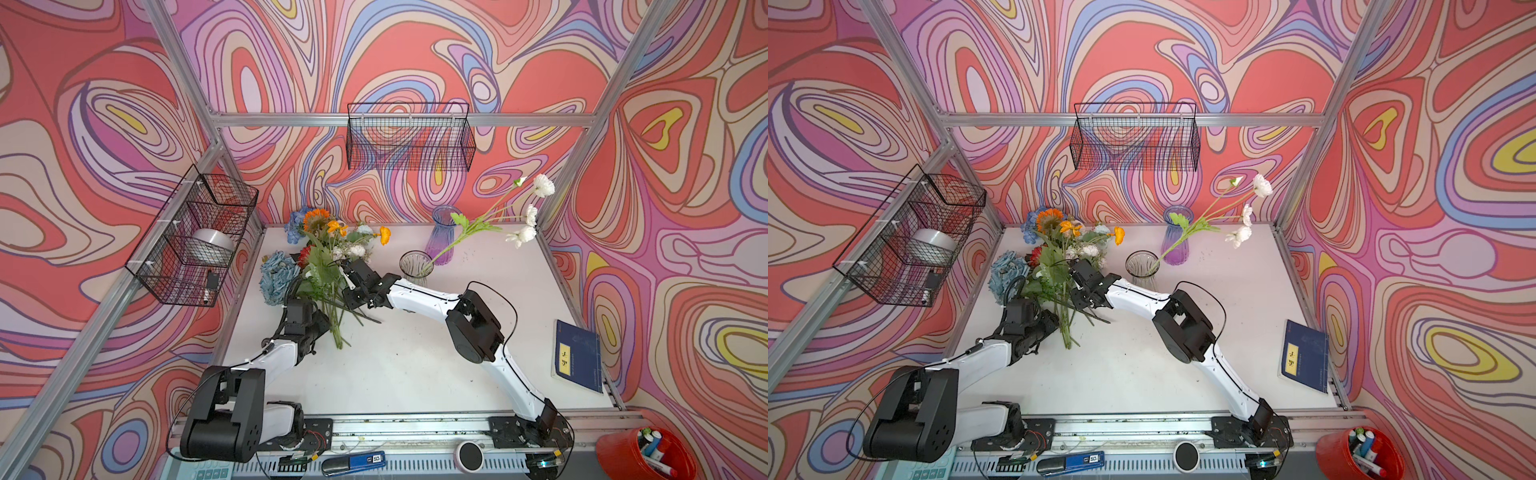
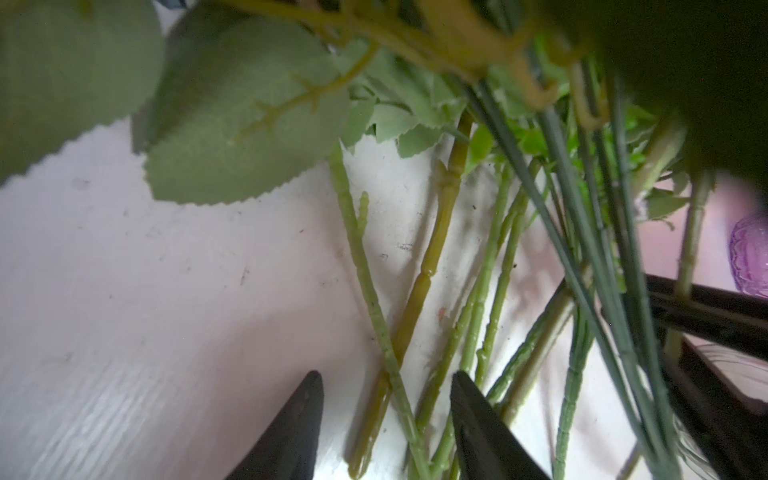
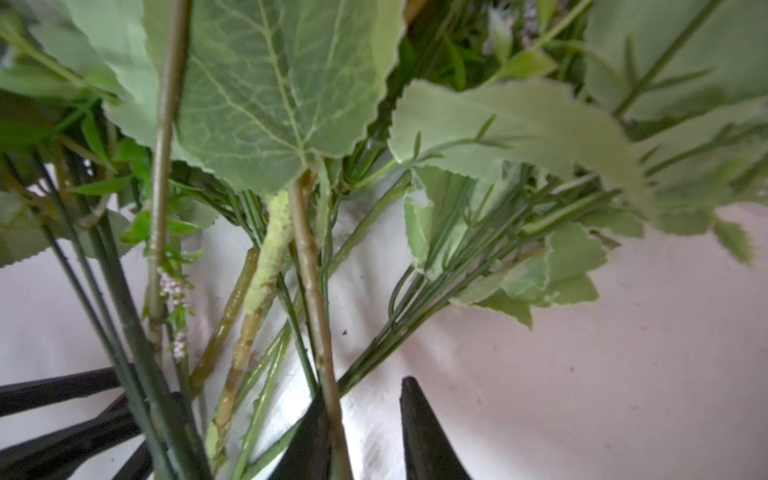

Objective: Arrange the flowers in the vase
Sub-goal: 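Grasp flower stems in the pile with both grippers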

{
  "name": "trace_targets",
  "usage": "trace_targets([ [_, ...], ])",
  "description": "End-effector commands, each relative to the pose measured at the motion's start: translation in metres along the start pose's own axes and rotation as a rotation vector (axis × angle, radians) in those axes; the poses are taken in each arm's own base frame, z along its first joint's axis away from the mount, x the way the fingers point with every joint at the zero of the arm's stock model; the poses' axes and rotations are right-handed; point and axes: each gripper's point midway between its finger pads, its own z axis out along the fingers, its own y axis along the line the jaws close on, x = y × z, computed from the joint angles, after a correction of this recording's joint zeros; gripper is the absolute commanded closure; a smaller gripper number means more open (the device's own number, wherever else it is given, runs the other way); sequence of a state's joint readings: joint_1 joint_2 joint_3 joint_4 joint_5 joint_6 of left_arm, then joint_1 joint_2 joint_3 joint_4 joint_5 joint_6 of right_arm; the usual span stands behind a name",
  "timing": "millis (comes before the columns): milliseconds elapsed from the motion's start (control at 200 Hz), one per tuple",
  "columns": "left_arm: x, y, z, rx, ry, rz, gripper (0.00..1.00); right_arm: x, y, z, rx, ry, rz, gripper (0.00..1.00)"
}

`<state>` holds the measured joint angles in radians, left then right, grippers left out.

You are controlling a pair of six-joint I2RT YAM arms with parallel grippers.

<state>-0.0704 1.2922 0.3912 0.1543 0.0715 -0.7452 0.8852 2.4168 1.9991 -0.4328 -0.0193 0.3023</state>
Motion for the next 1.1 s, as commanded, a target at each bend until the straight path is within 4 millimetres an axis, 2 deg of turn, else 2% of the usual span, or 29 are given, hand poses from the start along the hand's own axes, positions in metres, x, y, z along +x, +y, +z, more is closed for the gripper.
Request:
trace_targets([
  [0, 0.001, 0.002, 0.003, -0.007, 0.015, -0.023, 0.5, -0.003, 0.004, 0.004, -0.005, -0.022, -0.003, 0.87],
  [70, 0.001, 0.004, 0.003, -0.016, 0.011, -0.025, 0.51, -0.007, 0.004, -0.002, -0.006, -0.04, 0.004, 1.0],
  [305, 0.002, 0.011, 0.006, -0.037, 0.017, -0.052, 0.52, -0.027, 0.0, -0.047, -0.015, -0.204, 0.152, 1.0],
  [386, 0.002, 0.011, 0.008, -0.036, 0.021, -0.064, 0.52, -0.025, -0.005, -0.055, -0.015, -0.248, 0.205, 1.0],
  [531, 0.005, 0.008, 0.013, -0.023, 0.04, -0.077, 0.51, -0.034, 0.0, -0.072, -0.055, -0.319, 0.194, 1.0],
  [666, 0.007, 0.006, 0.014, -0.008, 0.052, -0.083, 0.51, -0.034, -0.006, -0.079, -0.018, -0.329, 0.183, 1.0],
  [801, 0.008, -0.006, 0.008, 0.048, 0.07, -0.066, 0.49, -0.029, -0.025, -0.086, 0.082, -0.347, 0.166, 1.0],
  [957, 0.014, -0.028, -0.013, 0.159, 0.12, -0.056, 0.35, -0.016, -0.04, -0.084, 0.154, -0.314, 0.145, 1.0],
  [1097, 0.012, -0.038, -0.041, 0.219, 0.102, -0.042, 0.34, 0.0, -0.041, -0.07, 0.139, -0.256, 0.134, 1.0],
])
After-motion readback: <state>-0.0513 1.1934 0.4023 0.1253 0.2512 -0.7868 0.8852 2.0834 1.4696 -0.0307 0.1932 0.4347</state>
